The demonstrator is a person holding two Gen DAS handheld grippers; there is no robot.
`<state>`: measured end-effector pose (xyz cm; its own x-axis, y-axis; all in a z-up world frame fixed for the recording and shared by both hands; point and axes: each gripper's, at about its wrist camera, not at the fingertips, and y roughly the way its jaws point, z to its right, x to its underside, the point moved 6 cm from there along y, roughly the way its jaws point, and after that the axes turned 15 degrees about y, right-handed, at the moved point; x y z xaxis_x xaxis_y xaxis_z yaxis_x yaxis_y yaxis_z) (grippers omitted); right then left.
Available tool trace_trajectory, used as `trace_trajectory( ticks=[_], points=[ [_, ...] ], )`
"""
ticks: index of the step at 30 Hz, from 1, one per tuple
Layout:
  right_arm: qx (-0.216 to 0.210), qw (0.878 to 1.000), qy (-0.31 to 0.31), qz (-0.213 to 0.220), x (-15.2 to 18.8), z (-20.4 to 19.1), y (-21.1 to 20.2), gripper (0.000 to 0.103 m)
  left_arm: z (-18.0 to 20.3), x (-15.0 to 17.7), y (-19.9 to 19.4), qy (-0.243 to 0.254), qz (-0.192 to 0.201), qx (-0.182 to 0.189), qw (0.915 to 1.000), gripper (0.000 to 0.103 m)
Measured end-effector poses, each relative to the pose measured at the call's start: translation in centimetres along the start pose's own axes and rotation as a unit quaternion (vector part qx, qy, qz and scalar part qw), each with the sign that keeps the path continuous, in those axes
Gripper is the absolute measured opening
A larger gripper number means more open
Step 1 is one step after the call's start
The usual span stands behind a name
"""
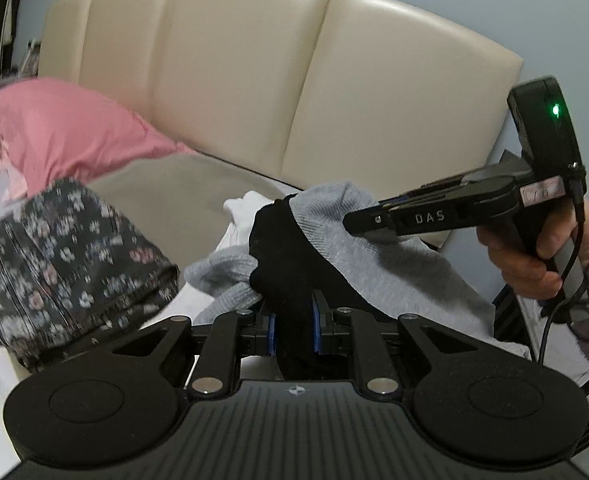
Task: Fold clothes
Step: 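Lift the folded shirt with both grippers and carry it toward the clothes stack, then lower the folded shirt onto the clothes stack and open both grippers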
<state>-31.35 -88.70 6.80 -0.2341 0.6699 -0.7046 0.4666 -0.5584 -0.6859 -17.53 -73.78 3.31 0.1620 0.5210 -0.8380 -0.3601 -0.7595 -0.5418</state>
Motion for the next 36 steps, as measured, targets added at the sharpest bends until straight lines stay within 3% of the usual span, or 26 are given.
trace_trajectory(
  ticks=[6, 10, 14, 21, 23, 24, 25, 28, 31, 33, 36],
  points=[
    [0.002, 1.0, 0.018, -0.024, -0.8, 0.0, 0.6, 0.026, -1.4, -0.4, 0.3, -0.041, -0.013, 0.023, 0.9988, 0.022],
    [-0.007, 0.999, 0.04, -0.016, -2.3, 0.1, 0.2, 0.049, -1.7, -0.4, -0.1, -0.074, -0.01, 0.034, 0.9966, 0.029],
    [-0.022, 0.994, 0.102, -0.024, -4.3, 1.2, 0.9, 0.052, -2.2, 0.0, -0.1, -0.095, -0.003, 0.039, 0.9947, 0.035],
    [-0.013, 0.989, 0.131, -0.069, -4.9, 0.7, 5.0, 0.052, -3.2, 0.1, 0.7, -0.123, 0.0, 0.038, 0.9916, 0.037],
    [-0.006, 0.986, 0.145, -0.08, -5.0, 0.6, 6.2, 0.05, -3.4, 0.2, 1.1, -0.126, 0.0, 0.037, 0.9913, 0.036],
    [-0.004, 0.985, 0.15, -0.084, -5.0, 0.4, 6.7, 0.038, -3.4, 0.2, 1.2, -0.128, 0.003, 0.037, 0.9911, 0.032],
    [-0.002, 0.986, 0.142, -0.085, -5.0, -0.1, 6.9, 0.03, -3.4, 0.2, 1.2, -0.13, 0.006, 0.037, 0.9909, 0.019],
    [0.001, 0.994, 0.089, -0.064, -5.2, -1.6, 5.7, 0.019, -2.9, -0.1, 0.3, -0.111, 0.026, 0.034, 0.9929, 0.012],
    [-0.055, 0.998, 0.04, -0.015, -5.6, -2.6, 2.6, 0.018, -2.0, -0.6, -1.7, -0.071, 0.061, 0.036, 0.995, 0.01],
    [-0.116, 0.993, 0.022, 0.031, -6.1, -2.9, -0.1, 0.015, -1.4, -0.8, -2.8, -0.044, 0.081, 0.035, 0.9951, 0.01],
    [-0.138, 0.987, 0.007, 0.082, -6.6, -2.7, -1.9, 0.015, -0.9, -0.4, -2.8, -0.028, 0.076, 0.025, 0.9964, 0.012]
  ],
)
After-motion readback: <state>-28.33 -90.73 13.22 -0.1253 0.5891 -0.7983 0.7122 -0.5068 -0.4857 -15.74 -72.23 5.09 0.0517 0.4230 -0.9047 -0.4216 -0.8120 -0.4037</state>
